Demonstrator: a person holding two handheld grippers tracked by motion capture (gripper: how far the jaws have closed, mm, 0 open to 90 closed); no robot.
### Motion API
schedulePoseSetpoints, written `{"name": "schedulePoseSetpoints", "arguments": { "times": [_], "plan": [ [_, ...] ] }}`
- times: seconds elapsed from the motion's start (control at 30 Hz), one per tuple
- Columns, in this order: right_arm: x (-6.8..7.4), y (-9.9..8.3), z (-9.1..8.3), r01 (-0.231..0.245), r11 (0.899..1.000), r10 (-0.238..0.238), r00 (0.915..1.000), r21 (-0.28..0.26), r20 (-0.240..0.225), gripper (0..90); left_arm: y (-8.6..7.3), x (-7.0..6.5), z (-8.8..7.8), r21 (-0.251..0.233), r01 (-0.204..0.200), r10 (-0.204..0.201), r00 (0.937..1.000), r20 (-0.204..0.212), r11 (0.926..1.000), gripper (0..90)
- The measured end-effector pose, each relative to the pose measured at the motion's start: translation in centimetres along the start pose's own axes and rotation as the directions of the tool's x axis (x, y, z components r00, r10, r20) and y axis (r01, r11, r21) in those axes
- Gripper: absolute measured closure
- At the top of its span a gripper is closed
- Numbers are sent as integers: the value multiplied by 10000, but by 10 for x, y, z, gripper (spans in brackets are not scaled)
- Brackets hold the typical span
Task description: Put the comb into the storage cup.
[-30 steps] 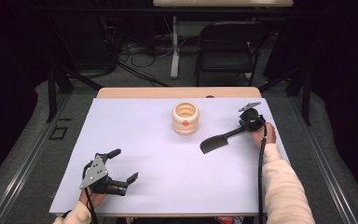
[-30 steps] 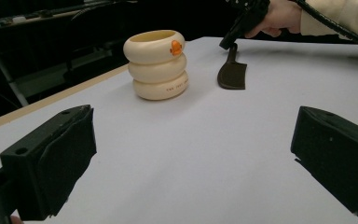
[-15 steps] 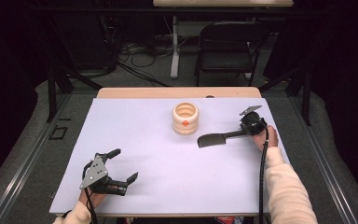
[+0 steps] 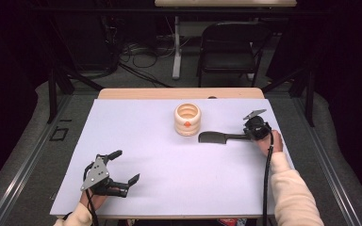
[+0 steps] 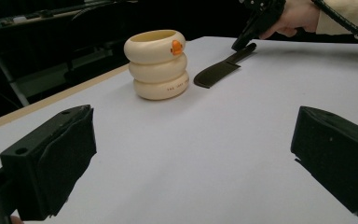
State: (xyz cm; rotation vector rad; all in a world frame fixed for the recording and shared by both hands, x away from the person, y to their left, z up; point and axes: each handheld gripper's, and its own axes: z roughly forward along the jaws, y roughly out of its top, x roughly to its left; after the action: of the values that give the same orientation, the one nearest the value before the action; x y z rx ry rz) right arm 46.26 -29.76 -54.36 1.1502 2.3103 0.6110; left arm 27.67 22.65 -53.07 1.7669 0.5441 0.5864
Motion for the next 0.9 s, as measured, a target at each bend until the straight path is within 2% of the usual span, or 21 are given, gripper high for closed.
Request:
{"name": "schedulePoseSetpoints", "arguments": {
  "times": [0.27,0.9],
  "plan": [
    [3,-3,-4,21,10000,-22,9999,-64,-108,900,0,1,0,16,13,-13,10000,19,10000,1],
    [7,-8,-14,172,9997,-168,9995,182,-256,900,0,1,0,5,-16,16,10000,31,10000,1]
  ]
}}
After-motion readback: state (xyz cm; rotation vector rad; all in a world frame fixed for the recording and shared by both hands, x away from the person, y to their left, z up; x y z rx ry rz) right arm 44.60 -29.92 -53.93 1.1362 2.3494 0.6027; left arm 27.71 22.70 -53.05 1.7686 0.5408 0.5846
